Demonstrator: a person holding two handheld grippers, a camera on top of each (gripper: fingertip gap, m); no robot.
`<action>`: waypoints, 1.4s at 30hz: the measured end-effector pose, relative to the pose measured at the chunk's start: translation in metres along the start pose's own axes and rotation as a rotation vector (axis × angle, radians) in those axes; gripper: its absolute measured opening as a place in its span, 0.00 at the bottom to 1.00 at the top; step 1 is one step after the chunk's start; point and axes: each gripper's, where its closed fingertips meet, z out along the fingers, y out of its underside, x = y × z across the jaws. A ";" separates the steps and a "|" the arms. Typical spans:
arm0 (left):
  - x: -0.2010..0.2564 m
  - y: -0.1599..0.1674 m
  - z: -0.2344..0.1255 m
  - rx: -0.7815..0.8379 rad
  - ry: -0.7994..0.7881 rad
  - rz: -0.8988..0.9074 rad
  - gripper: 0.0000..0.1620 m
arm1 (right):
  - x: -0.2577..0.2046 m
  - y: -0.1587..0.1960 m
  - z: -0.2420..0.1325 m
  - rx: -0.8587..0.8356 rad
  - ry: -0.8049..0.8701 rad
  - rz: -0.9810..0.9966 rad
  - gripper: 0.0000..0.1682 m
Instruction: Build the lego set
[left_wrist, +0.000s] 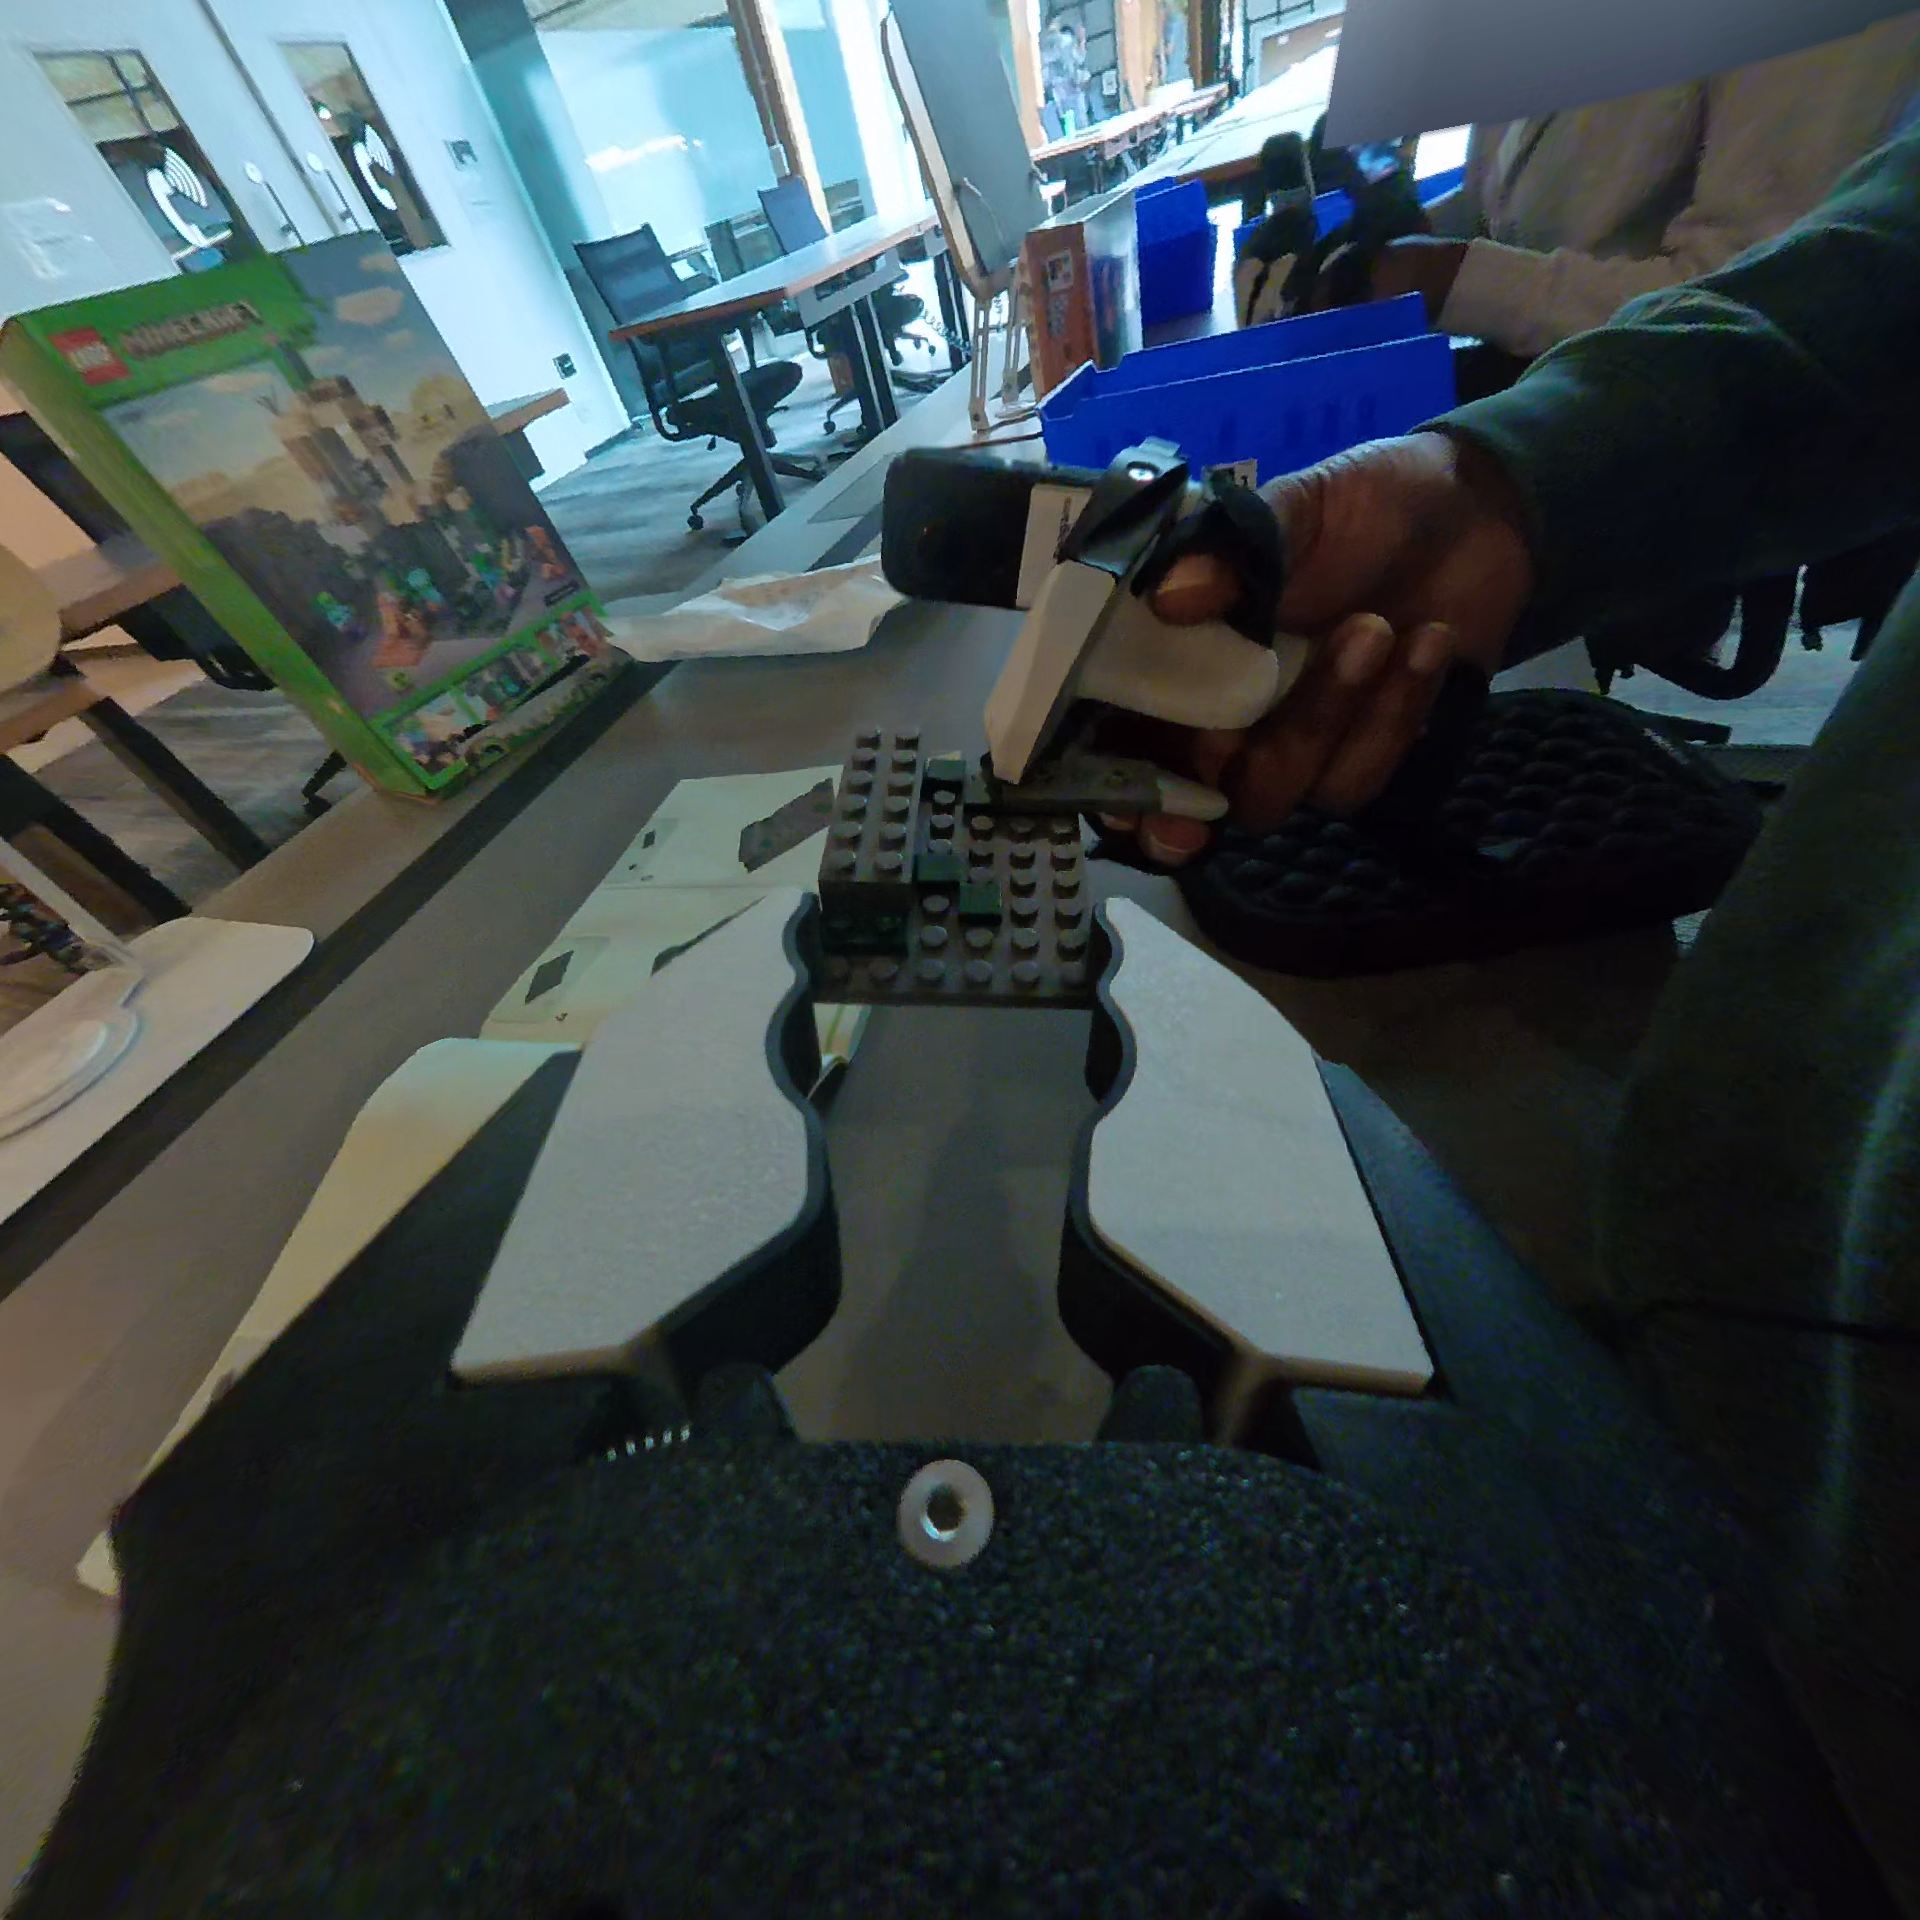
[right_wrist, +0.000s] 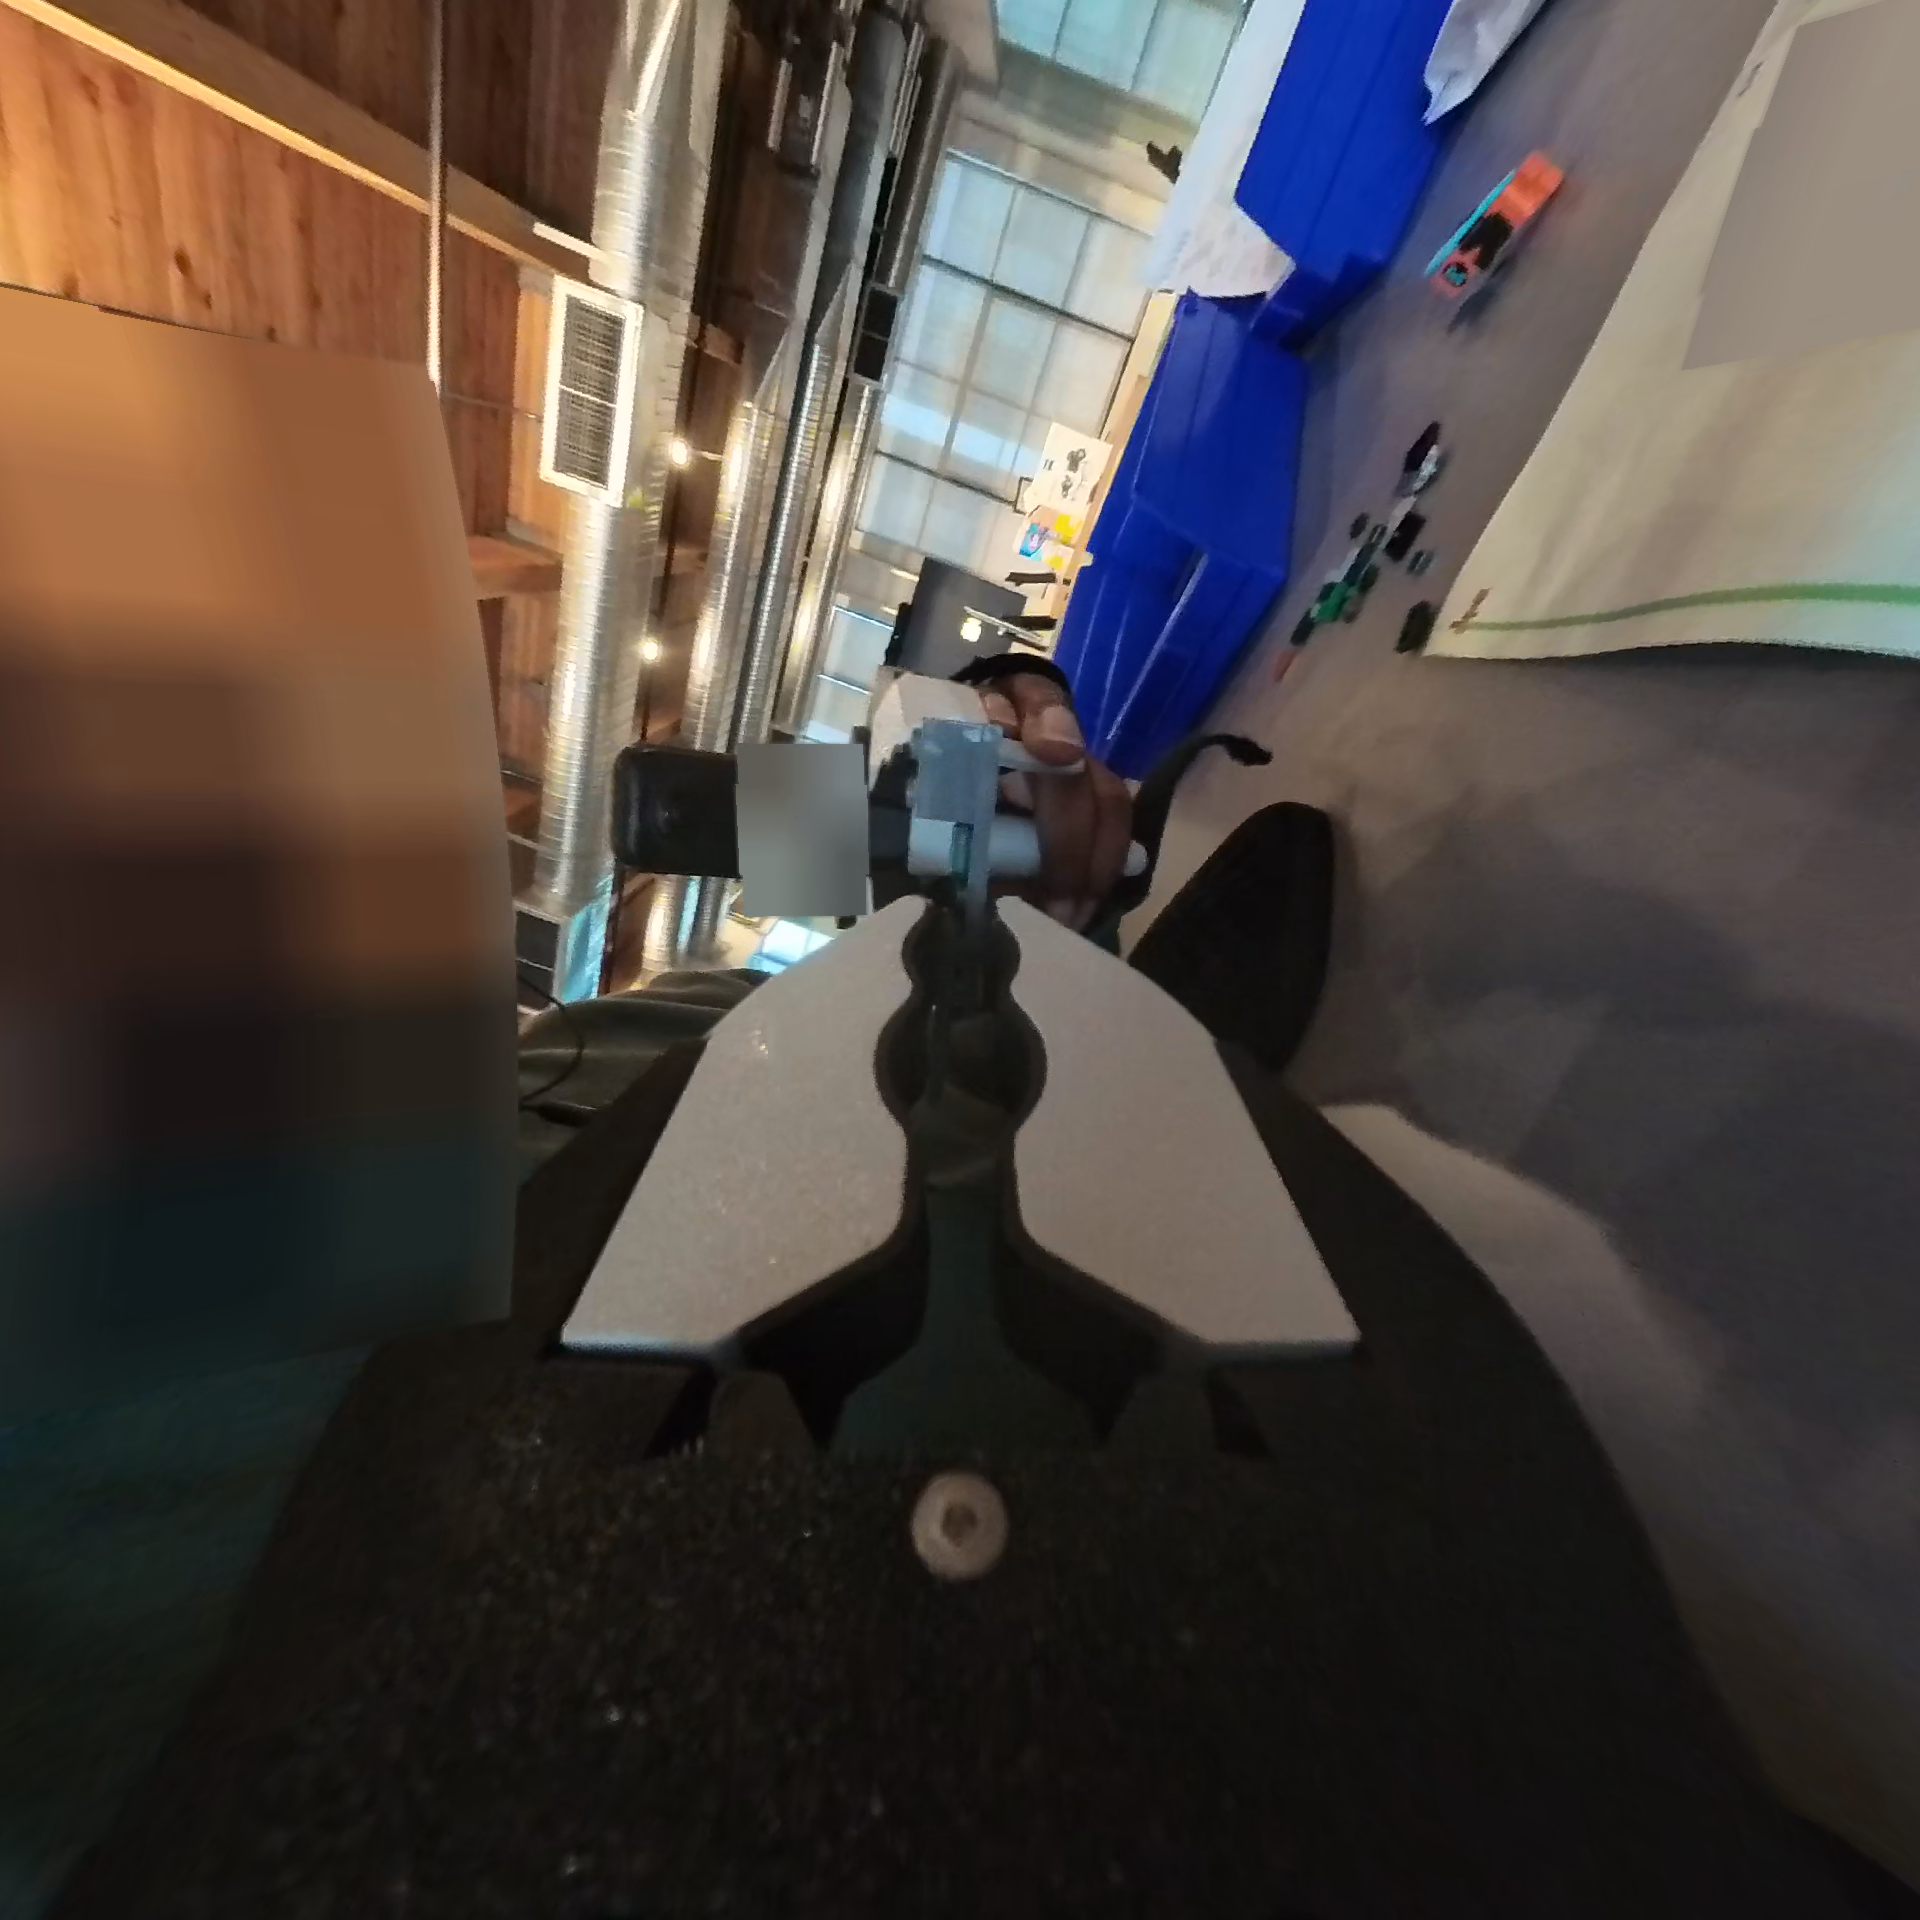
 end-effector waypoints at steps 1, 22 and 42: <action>0.000 0.001 0.000 -0.001 -0.004 0.001 0.30 | 0.001 0.000 0.000 0.000 0.007 -0.009 0.04; 0.002 -0.003 0.000 0.029 -0.019 0.033 0.30 | -0.008 0.010 0.006 -0.039 0.000 -0.091 0.06; 0.001 0.001 -0.006 0.027 -0.066 0.069 0.16 | 0.001 0.020 0.007 -0.011 0.028 -0.127 0.04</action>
